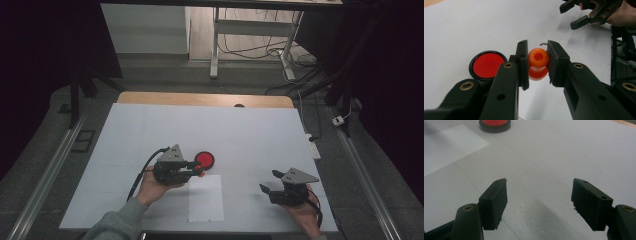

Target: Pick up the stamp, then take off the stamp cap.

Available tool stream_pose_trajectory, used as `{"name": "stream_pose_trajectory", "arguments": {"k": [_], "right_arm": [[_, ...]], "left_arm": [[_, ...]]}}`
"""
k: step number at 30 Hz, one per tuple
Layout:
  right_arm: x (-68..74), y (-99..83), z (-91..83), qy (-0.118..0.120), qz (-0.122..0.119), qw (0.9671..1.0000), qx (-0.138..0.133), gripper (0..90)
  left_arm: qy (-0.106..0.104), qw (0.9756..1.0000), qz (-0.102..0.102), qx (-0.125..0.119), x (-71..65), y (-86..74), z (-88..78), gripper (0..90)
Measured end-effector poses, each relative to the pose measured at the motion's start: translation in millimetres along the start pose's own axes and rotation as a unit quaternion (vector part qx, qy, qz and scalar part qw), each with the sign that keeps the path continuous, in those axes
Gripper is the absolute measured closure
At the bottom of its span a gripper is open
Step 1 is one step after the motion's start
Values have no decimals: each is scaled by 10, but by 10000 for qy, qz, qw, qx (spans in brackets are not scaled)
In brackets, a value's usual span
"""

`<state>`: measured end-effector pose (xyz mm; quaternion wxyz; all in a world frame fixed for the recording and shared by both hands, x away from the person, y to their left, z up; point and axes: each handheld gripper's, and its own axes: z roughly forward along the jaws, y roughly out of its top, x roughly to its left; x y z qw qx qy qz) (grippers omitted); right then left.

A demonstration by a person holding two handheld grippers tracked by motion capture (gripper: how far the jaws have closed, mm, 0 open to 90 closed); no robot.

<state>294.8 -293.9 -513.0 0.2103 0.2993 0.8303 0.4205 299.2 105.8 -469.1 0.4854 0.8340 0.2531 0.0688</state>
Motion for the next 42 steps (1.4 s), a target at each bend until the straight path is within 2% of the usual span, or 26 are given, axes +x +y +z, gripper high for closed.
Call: {"name": "stream_pose_trajectory", "arguments": {"k": [7,20,21,22,25,28,37,42], "right_arm": [[11,22,3,-2,-15,10000,-29,283],[153,155,102,55,-104,9999,-75,298],[157,156,118,124,-101,9998,-135,299],[169,161,118,87,-101,9999,-71,300],[188,166,143,175,-113,9997,-105,303],[210,180,153,161,-108,9998,-89,304],[299,243,221,399,-36,9990,-211,306],[343,265,249,422,-64,9988,-218,308]], "left_arm": [[-12,10000,-10,26,10,-5,13,722],[-10,10000,-73,-46,51,-8,-26,722],[-9,10000,-75,-42,53,-8,-23,722],[-13,10000,-76,-40,53,-8,-20,722],[-12,10000,-74,-17,57,-10,-8,722],[-9,10000,-77,4,58,-14,4,722],[-26,10000,-70,23,62,-14,23,722],[-30,10000,-68,15,61,-12,20,722]]}}
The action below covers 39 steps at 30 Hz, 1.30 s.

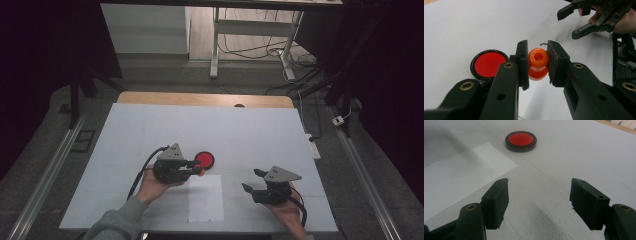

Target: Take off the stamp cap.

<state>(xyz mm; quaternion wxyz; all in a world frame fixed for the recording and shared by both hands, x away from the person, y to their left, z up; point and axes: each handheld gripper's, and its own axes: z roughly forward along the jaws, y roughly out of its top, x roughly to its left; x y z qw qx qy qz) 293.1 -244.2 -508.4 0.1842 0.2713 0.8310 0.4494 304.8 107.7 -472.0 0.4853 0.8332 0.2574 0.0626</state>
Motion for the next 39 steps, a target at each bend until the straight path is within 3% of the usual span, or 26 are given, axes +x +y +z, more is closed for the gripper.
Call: {"name": "stream_pose_trajectory", "arguments": {"k": [26,39], "right_arm": [[250,109,279,297,-326,9990,101,313],[316,143,355,399,-369,9985,93,314]], "left_arm": [[-40,10000,11,22,-13,2,23,722],[-58,10000,32,56,-23,3,41,722]]}}
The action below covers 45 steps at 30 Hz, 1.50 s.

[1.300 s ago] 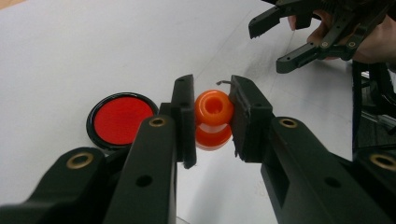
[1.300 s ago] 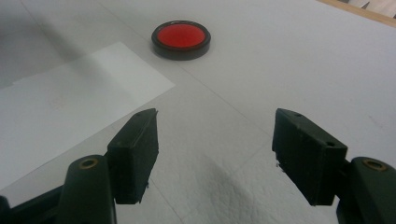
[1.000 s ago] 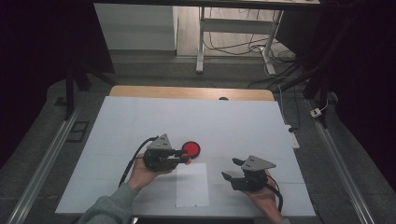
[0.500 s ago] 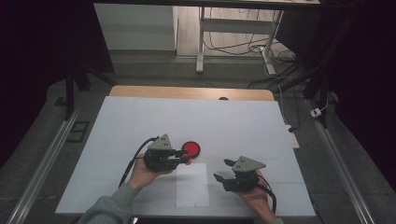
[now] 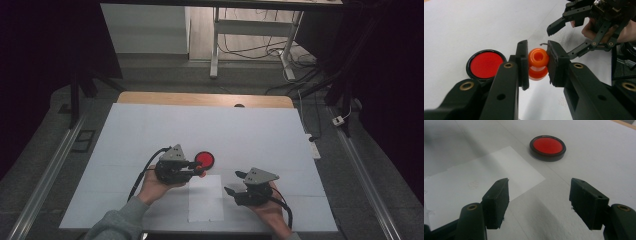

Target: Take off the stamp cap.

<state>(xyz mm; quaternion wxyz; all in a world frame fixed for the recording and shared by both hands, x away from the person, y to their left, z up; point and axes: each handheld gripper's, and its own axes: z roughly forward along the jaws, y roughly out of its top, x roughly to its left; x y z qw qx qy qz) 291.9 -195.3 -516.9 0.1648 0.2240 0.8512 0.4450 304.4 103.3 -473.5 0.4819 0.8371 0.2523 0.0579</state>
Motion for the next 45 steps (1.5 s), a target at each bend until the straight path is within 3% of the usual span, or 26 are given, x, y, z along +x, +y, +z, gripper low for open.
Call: {"name": "stream_pose_trajectory", "arguments": {"k": [20,45], "right_arm": [[133,100,170,265,-96,9996,-40,315],[255,229,312,415,-232,9988,-130,324]], "left_arm": [[-52,10000,16,41,-24,-1,58,722],[-99,9999,40,113,-52,-4,119,722]]}}
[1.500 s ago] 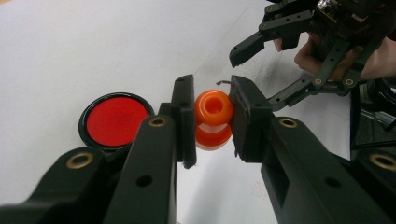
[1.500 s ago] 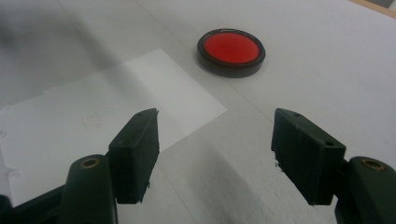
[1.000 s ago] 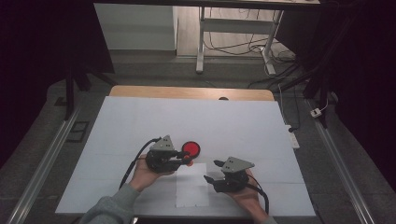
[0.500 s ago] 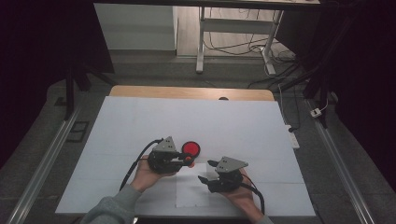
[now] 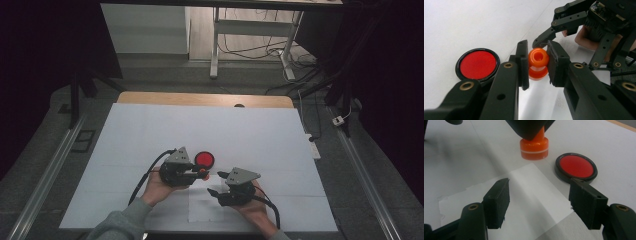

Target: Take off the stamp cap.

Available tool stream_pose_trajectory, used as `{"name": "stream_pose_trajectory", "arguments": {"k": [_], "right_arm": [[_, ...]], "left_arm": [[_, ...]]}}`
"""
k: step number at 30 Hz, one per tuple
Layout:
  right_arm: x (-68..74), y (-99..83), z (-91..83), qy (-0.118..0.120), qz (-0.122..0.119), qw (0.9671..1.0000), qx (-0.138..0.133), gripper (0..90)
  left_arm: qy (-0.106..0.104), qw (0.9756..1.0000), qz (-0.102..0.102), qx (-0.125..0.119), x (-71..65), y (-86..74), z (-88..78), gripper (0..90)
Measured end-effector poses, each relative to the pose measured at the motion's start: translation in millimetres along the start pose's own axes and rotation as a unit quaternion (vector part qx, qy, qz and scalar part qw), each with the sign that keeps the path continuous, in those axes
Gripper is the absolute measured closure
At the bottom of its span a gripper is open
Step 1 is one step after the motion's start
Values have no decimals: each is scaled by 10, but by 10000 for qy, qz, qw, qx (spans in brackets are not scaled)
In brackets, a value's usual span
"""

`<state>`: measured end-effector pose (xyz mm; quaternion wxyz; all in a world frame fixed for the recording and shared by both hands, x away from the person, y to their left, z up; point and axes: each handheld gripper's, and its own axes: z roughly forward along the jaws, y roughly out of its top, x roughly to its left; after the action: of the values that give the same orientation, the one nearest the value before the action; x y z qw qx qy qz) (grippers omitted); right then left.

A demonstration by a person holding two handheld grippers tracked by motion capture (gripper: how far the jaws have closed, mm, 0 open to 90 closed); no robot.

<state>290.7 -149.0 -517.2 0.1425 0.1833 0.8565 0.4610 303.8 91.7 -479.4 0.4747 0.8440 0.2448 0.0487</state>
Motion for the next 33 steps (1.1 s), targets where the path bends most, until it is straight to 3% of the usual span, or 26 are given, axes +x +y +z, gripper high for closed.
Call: {"name": "stream_pose_trajectory", "arguments": {"k": [16,33], "right_arm": [[66,88,59,53,-52,9999,-100,366],[103,135,120,-51,-74,9999,-91,451]], "left_arm": [[-22,10000,-12,2,-9,-4,15,722],[-26,10000,18,12,-17,-5,31,722]]}}
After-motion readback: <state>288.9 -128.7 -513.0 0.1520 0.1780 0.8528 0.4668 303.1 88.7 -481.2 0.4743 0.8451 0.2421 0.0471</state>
